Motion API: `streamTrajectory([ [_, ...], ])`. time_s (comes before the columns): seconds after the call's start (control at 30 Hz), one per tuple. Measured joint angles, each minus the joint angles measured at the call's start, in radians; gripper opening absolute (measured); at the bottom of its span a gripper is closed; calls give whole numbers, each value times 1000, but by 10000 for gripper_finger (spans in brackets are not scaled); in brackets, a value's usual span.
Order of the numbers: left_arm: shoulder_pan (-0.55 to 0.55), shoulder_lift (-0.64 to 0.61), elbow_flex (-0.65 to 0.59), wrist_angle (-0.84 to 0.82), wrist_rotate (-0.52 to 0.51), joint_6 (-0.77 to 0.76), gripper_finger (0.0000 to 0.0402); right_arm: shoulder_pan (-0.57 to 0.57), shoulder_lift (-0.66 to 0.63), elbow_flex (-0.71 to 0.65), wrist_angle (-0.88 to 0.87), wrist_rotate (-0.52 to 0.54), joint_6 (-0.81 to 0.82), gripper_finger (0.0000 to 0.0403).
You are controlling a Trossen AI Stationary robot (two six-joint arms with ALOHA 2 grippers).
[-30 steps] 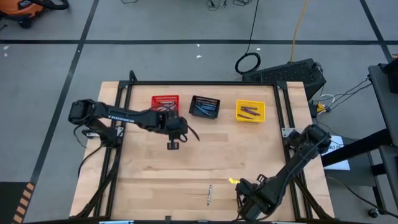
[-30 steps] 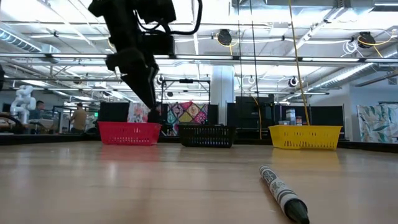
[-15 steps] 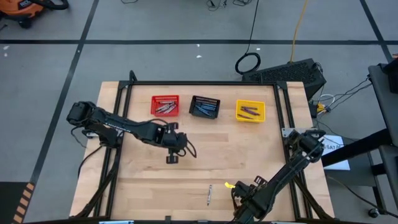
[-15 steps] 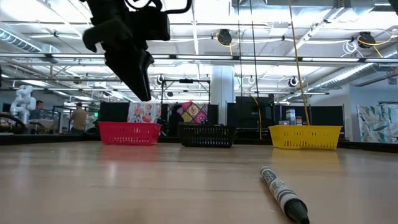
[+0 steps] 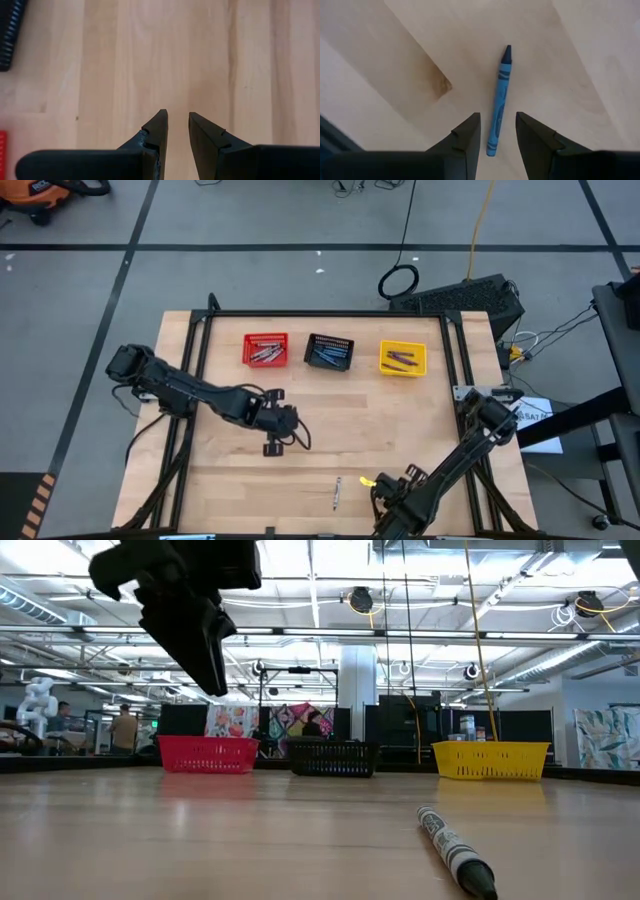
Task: Sort crayons
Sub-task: Put the blue crayon into the black bin
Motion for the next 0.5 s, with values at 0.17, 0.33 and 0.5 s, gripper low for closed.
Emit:
streamTrajectory([
  [0.17,-24,0,0,-1,0,-23,77,1,39,-1,-4,-1,-2,112],
  [0.33,-39,0,0,0,0,-23,77,1,63,-1,-25,-1,2,112],
  [0.5,-40,0,0,1,0,-26,77,1,85,2,-14,-10,-26,112],
])
